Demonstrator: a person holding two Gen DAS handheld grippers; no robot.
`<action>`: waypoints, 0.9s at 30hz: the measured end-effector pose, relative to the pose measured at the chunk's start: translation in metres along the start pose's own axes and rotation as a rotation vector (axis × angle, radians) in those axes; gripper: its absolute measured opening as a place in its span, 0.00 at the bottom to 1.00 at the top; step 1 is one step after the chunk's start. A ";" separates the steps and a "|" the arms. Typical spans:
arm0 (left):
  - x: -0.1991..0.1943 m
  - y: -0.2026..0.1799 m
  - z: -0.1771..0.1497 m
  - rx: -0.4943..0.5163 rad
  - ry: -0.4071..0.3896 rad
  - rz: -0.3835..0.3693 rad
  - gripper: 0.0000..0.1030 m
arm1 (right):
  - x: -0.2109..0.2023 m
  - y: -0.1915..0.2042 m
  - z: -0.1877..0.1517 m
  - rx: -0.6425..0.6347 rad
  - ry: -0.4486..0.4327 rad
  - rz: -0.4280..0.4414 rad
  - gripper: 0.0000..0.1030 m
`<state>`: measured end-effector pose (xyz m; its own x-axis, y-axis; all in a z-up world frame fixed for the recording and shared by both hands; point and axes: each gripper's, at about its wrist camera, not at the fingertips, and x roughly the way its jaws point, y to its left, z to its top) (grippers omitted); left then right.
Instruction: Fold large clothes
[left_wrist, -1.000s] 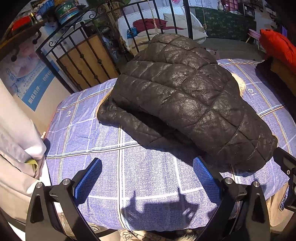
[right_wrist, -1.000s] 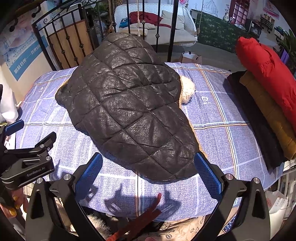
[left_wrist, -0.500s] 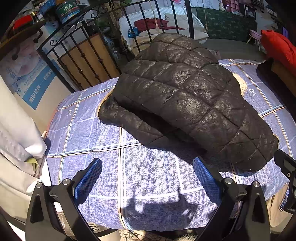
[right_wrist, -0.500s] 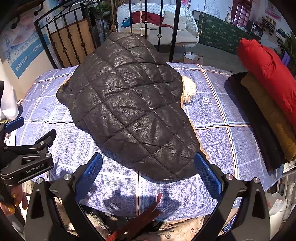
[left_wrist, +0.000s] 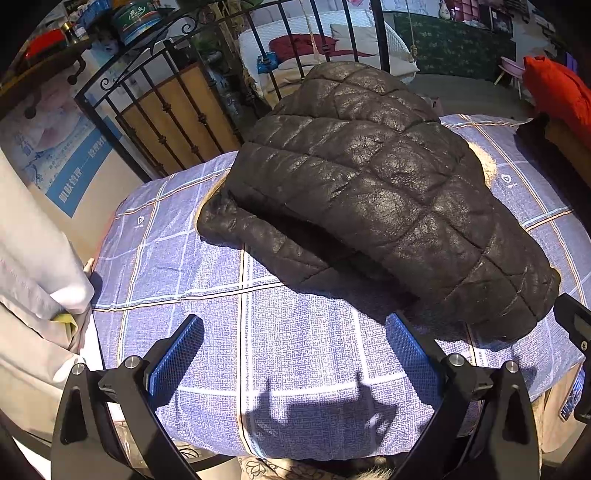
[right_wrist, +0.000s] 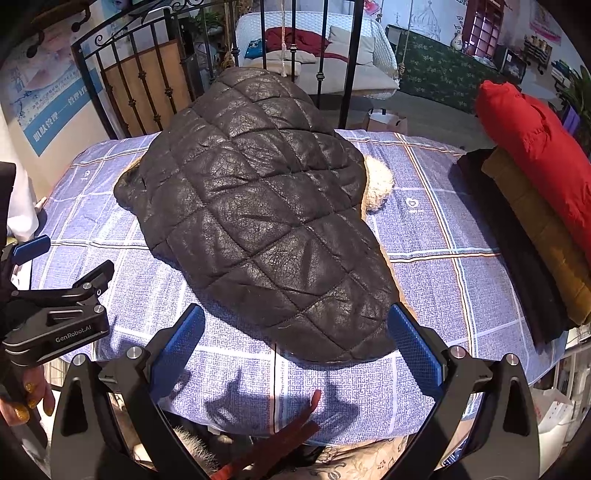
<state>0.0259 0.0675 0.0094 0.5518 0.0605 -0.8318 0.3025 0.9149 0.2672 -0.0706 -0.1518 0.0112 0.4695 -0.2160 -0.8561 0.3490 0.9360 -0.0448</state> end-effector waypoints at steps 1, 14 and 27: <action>0.001 0.000 0.000 0.000 0.001 -0.002 0.94 | 0.000 0.000 0.000 -0.001 -0.001 0.002 0.95; 0.008 0.000 -0.001 -0.001 0.005 -0.016 0.94 | 0.003 -0.005 0.001 0.016 -0.031 0.026 0.95; 0.021 0.000 -0.003 -0.001 0.008 -0.026 0.94 | 0.013 -0.003 0.001 0.008 -0.029 0.051 0.95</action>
<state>0.0349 0.0704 -0.0094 0.5376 0.0397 -0.8422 0.3161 0.9166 0.2449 -0.0652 -0.1580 0.0009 0.5099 -0.1757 -0.8421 0.3306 0.9438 0.0033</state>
